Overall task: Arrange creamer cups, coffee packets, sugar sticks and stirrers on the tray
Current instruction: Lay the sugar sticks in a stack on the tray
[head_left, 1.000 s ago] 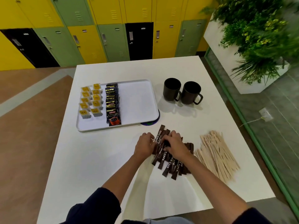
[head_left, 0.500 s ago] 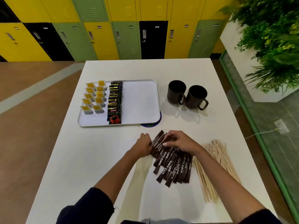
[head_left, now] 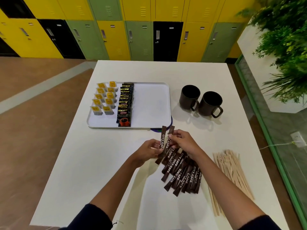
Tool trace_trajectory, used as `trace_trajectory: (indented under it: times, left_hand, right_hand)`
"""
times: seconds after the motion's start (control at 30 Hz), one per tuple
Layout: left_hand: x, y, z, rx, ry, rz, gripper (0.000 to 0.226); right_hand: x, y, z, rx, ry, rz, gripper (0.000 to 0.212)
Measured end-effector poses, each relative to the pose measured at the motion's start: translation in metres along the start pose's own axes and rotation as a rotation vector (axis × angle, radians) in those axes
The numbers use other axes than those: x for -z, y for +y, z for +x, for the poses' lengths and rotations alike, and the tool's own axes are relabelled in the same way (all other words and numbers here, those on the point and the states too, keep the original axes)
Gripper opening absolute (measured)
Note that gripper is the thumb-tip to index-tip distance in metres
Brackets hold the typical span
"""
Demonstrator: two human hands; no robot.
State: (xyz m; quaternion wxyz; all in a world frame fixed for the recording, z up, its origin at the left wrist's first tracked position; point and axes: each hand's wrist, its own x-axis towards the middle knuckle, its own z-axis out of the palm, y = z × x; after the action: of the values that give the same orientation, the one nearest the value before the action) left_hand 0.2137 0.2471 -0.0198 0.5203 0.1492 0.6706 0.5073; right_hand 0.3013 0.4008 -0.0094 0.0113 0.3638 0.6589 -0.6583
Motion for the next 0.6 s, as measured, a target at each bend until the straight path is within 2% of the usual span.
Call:
trace_trajectory:
  times: [0.2,0.3,0.4,0.5,0.6]
  left_hand:
    - [0.011,0.003,0.002,-0.016,-0.017,0.029,0.01]
    - [0.019,0.006,0.005,-0.024,0.003,0.065,0.024]
    - [0.028,0.008,0.008,-0.044,0.033,0.119,0.033]
    - [0.037,0.006,0.011,-0.045,0.04,0.157,0.014]
    - [0.045,0.001,0.015,-0.037,0.05,0.215,0.012]
  right_hand:
    - [-0.018,-0.01,0.006,0.012,-0.009,-0.034,0.024]
    - [-0.026,-0.014,0.011,0.012,-0.026,-0.065,0.031]
    - [-0.034,-0.018,0.01,0.016,0.012,-0.066,0.024]
    - [-0.029,-0.018,0.008,0.005,0.263,-0.3,0.017]
    - [-0.025,-0.012,0.002,-0.147,0.315,-0.558,0.036]
